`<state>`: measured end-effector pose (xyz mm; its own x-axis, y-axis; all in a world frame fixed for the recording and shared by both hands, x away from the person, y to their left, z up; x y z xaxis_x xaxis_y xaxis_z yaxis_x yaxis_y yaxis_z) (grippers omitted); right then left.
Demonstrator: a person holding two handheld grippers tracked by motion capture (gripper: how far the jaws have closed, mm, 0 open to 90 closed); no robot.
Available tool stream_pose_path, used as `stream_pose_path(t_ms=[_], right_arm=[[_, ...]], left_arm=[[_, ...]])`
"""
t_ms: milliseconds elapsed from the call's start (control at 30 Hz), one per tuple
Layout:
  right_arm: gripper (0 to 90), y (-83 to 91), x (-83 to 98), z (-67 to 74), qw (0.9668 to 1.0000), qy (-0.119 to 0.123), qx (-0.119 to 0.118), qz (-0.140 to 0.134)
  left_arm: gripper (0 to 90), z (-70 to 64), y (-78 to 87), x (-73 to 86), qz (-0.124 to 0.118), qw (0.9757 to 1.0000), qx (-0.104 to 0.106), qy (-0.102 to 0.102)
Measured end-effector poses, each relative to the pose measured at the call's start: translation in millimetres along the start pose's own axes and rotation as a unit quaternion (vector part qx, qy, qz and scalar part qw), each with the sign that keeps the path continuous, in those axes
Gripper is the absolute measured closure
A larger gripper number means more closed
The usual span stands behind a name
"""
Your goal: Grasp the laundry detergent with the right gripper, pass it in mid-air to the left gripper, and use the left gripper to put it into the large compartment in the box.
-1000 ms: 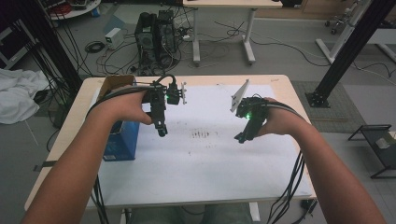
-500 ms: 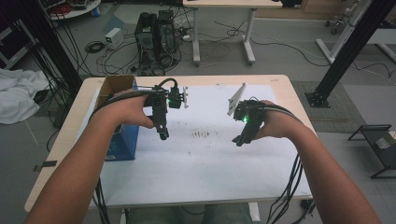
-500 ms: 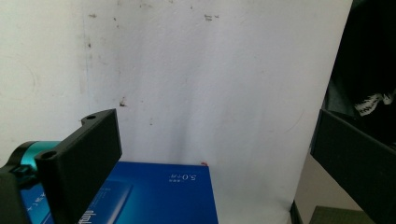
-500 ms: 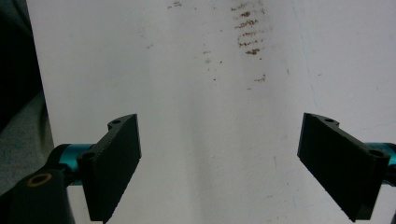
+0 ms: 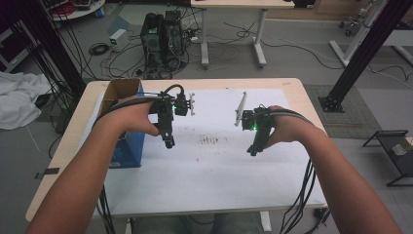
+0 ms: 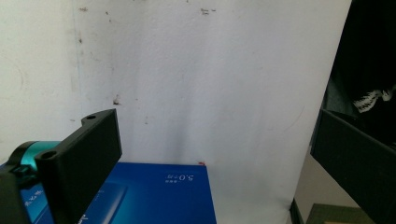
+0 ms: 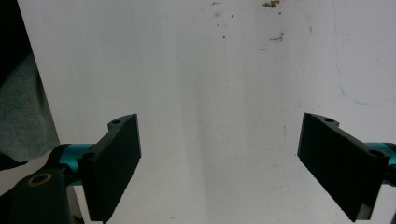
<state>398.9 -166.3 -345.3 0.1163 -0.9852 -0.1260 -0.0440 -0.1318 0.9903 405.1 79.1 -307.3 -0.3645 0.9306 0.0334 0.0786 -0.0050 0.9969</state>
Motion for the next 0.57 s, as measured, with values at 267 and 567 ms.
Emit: stream_pose_path(t_ms=[267,567], right_arm=[[12.5,-0.8,0.7,-1.7,1.0,-0.001,-0.001,-0.001],[12.5,1.8,0.2,-1.0,0.9999,-0.006,0.013,-0.003]], left_arm=[[1.7,2.1,-0.6,1.3,-0.002,1.0,0.001,0.002],[1.7,0.7,-1.4,2.7,0.0,1.0,0.004,0.002]])
Point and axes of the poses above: each handheld gripper's, and its own axes: y roughly backward along the jaws, x roughly out of its underside, z roughly to its left, the point moved 4 cm from there along -y, roughly forward along the jaws, and after that the axes turned 14 degrees about y, right-handed, at the moved point
